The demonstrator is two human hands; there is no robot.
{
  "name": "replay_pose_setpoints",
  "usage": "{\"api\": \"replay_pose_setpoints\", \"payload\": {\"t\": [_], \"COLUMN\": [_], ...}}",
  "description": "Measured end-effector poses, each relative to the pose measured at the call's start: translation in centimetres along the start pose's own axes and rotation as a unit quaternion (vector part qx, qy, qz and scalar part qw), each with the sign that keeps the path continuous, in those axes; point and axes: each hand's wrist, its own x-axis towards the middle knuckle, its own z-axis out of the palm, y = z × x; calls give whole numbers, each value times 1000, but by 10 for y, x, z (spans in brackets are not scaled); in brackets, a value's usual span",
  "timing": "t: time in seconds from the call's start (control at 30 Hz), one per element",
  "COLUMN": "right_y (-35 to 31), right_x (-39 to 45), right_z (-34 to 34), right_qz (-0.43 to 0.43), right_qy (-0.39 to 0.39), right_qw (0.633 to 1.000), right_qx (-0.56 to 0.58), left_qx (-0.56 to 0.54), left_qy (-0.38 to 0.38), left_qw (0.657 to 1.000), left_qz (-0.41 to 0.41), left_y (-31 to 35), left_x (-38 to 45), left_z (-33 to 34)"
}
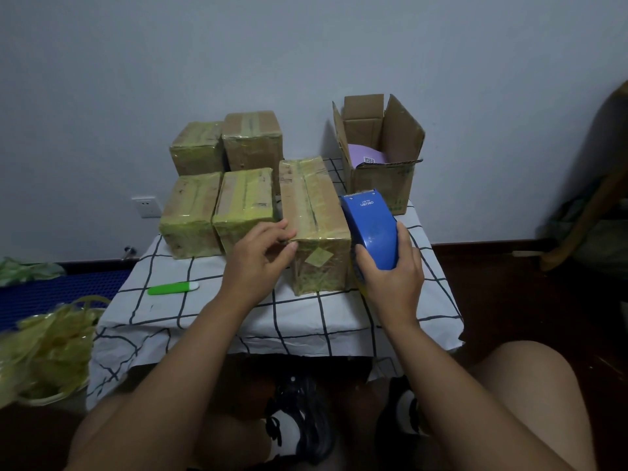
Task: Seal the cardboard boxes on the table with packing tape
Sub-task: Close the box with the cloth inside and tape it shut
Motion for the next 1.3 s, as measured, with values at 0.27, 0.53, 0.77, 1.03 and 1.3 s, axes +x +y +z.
{"api": "replay_pose_setpoints", "payload": {"t": [0.27,0.53,0.77,1.03,1.3], "right_y": [-1,-1,-1,0,3], "right_x": [0,0,0,0,1], "right_z": [0,0,0,0,3], "right_qz": [-1,10,8,5,12], "right_qy": [-1,-2,-1,-1,-4], "right_qw": [1000,1000,1000,1000,1000], "right_qx": [1,1,-6,-10,-3], "left_qx": [90,144,194,207,221], "left_qy": [-39,-5,-27,-5,-26], "left_qw": [995,989,979,973,969], "left_qz": [21,29,61,97,111], "left_y": [10,20,33,37,45], "left_x": [0,10,14,19,22], "left_z": [-6,6,15,32,42]}}
